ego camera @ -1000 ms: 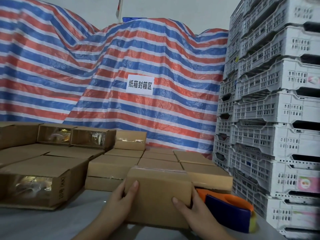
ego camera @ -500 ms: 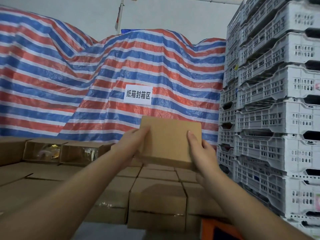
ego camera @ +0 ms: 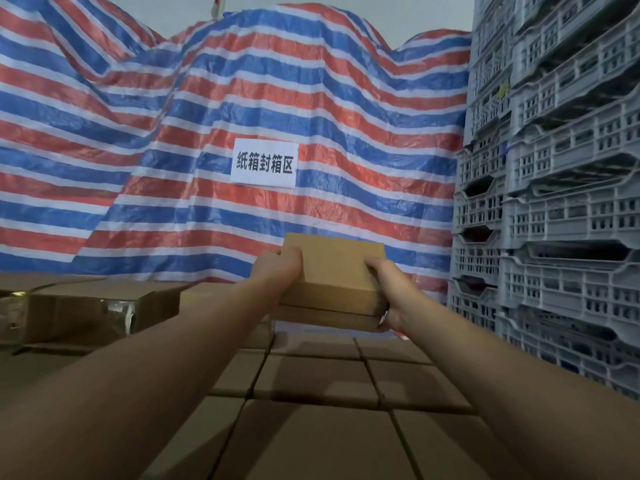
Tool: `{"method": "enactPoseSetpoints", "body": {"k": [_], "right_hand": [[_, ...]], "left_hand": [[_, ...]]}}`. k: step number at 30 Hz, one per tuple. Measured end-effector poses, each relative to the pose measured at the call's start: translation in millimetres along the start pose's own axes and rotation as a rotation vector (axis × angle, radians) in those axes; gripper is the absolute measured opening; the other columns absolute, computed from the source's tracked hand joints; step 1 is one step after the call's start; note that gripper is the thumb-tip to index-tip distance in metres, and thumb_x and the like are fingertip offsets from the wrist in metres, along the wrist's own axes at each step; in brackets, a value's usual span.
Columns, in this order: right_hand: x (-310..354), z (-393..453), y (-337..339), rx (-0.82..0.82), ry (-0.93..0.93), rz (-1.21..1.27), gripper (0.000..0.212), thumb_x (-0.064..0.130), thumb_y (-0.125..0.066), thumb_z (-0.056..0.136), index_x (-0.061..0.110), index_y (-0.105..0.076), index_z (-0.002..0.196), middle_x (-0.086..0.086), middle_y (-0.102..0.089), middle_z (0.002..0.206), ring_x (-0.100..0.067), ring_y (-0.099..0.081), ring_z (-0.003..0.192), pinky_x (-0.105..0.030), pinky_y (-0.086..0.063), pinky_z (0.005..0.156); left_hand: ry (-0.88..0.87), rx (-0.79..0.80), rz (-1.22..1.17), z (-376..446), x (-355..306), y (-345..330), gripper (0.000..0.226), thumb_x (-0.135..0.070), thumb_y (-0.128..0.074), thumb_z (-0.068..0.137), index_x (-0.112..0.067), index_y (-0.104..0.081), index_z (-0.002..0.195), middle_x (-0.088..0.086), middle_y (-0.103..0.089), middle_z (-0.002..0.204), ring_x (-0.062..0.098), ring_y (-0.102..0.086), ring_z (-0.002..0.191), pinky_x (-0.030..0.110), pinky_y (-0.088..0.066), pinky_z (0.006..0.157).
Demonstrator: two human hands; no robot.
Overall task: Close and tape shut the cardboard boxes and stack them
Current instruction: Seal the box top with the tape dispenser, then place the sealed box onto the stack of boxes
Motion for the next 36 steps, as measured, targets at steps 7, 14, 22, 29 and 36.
{"method": "enactPoseSetpoints", "body": {"k": [7,14,22,29,36], "right_hand": [[-14.5,53.1,-3.8,0.025,-0.134,-0.149,0.022,0.045,-0.052,0.087,0.023,-0.057,0.088,-0.005,-0.061,0.074,-0.027,-0.059,0.07,-0.042,-0.046,0.069],[-38.5,90.3,-20.5,0.078,-0.253,-0.282,0.031,0.049,-0.063,0.082,0.019,-0.062,0.091,-0.012,-0.066,0.09,-0.034,-0.061,0.086,-0.056,-0.046,0.072],[-60.5,107.9,-22.7,0.044,-0.267,-0.421,0.025,0.037,-0.055,0.093,0.016,-0.057,0.081,-0.007,-0.061,0.05,-0.026,-0.058,0.06,-0.035,-0.051,0.039],[-60.9,111.0,-18.4,0.064,-0.3,-0.502,0.03,0.036,-0.053,0.093,0.008,-0.061,0.101,-0.018,-0.066,0.099,-0.034,-0.065,0.089,-0.05,-0.055,0.076],[-14.7,95.9,-25.5,-0.085,0.069,-0.779,0.059,0.043,-0.031,0.106,0.0,-0.039,0.146,-0.02,-0.043,0.15,-0.035,-0.048,0.13,-0.039,-0.042,0.098]], "left_hand": [[0.018,0.211,0.317,45.8,23.2,-30.3,0.066,-0.054,-0.04,0.094,-0.01,-0.043,0.142,0.014,-0.047,0.141,0.033,-0.048,0.124,0.043,-0.042,0.103],[0.085,0.271,0.654,75.3,51.3,-33.2,0.066,-0.045,-0.032,0.101,-0.007,-0.021,0.153,0.017,-0.024,0.158,0.033,-0.024,0.145,0.044,-0.022,0.119],[-0.085,0.155,1.071,94.0,63.9,-45.6,0.057,-0.046,-0.025,0.1,-0.013,-0.045,0.142,0.011,-0.048,0.143,0.029,-0.048,0.128,0.042,-0.04,0.103],[-0.125,0.129,1.116,89.5,72.2,-39.9,0.066,-0.056,-0.013,0.1,-0.016,-0.051,0.137,0.01,-0.054,0.139,0.029,-0.05,0.126,0.043,-0.037,0.106],[-0.318,0.128,1.069,50.7,38.8,-22.5,0.057,-0.053,-0.024,0.102,-0.019,-0.041,0.144,0.009,-0.046,0.147,0.029,-0.044,0.133,0.045,-0.036,0.108]]}}
Point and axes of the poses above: each hand's wrist, its own z-axis towards the middle knuckle, its own y-axis out of the back of the hand, x = y × z, the point moved 8 cm from there along z, towards the middle knuckle
